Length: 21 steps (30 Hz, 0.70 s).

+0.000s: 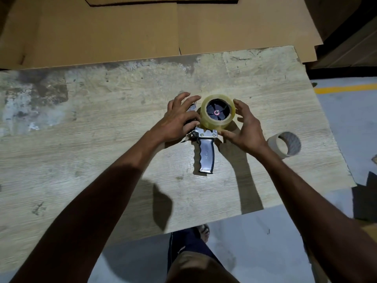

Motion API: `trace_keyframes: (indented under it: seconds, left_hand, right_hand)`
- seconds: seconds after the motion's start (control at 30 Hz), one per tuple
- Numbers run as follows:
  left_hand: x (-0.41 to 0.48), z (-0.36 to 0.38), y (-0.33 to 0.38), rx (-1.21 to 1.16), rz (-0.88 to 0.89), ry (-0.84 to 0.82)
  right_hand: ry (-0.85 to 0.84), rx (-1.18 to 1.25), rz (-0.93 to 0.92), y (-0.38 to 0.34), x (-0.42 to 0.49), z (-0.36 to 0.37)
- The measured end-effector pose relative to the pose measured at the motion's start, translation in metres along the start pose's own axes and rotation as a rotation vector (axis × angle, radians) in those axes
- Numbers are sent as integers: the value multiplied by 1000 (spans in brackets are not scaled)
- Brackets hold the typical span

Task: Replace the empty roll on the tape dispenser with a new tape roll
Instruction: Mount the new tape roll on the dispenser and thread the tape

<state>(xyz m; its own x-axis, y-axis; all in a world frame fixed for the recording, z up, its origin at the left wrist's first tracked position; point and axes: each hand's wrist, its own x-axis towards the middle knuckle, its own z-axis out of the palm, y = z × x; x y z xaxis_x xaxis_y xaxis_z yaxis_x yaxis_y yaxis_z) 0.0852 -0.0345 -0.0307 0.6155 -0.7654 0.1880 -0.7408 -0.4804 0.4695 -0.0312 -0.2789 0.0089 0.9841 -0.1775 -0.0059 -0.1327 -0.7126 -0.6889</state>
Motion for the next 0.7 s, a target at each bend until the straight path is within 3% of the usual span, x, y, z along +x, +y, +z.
trace_keyframes:
  seconds: [0.57, 0.7]
  left_hand:
    - [9, 11, 11, -60, -123, 121]
    - [8, 17, 18, -119, -169, 177]
  right_hand:
    - [60, 19, 85, -1, 5, 4]
    - [250, 64, 220, -9, -12, 14]
